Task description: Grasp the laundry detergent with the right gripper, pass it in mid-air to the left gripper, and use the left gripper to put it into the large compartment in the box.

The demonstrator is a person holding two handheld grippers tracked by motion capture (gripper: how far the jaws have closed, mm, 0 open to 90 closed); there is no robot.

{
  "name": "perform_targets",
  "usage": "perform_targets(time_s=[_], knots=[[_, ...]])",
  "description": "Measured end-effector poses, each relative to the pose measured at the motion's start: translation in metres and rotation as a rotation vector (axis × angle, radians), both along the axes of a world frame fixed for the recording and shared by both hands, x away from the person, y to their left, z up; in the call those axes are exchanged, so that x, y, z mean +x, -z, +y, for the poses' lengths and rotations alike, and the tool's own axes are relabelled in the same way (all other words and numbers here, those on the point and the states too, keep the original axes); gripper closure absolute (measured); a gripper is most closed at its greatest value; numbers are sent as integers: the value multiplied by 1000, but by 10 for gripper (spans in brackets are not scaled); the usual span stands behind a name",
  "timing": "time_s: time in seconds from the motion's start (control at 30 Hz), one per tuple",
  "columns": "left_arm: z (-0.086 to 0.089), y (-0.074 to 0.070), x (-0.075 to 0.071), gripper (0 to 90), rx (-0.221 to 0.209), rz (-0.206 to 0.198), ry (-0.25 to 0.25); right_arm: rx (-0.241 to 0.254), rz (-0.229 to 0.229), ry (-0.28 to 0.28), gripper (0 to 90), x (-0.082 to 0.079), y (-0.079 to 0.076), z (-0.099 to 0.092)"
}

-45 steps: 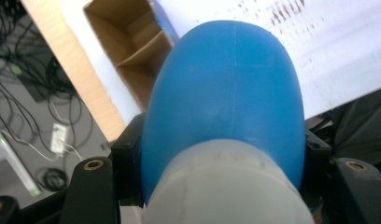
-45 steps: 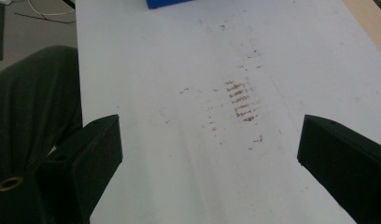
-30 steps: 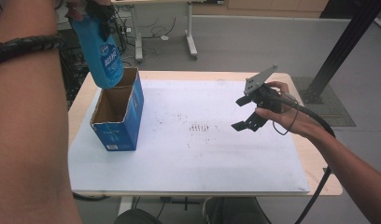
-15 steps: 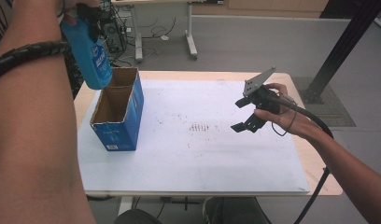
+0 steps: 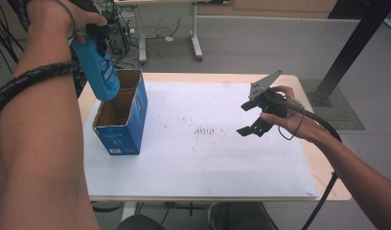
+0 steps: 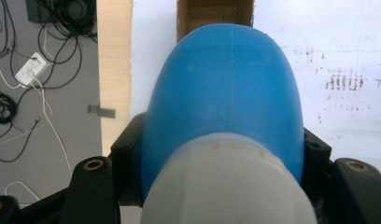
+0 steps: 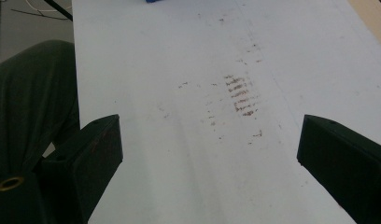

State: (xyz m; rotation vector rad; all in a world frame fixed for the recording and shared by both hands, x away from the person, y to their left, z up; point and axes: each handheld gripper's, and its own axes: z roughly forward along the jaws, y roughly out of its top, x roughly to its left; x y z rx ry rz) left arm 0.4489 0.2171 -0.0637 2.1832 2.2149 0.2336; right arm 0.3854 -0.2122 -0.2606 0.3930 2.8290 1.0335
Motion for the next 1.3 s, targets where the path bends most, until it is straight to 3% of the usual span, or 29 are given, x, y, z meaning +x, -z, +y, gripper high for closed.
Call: perform_targets(time_s=[0.53, 0.97, 1.3], knots=[[8, 71, 6, 374, -5, 23, 1, -4, -8, 17, 71, 0, -1, -6], [4, 118, 9, 373, 19, 21, 25, -11, 0, 10, 71, 2, 4, 0], [6, 151, 10, 373, 1, 22, 13, -24, 6, 16, 71, 5, 9, -2]])
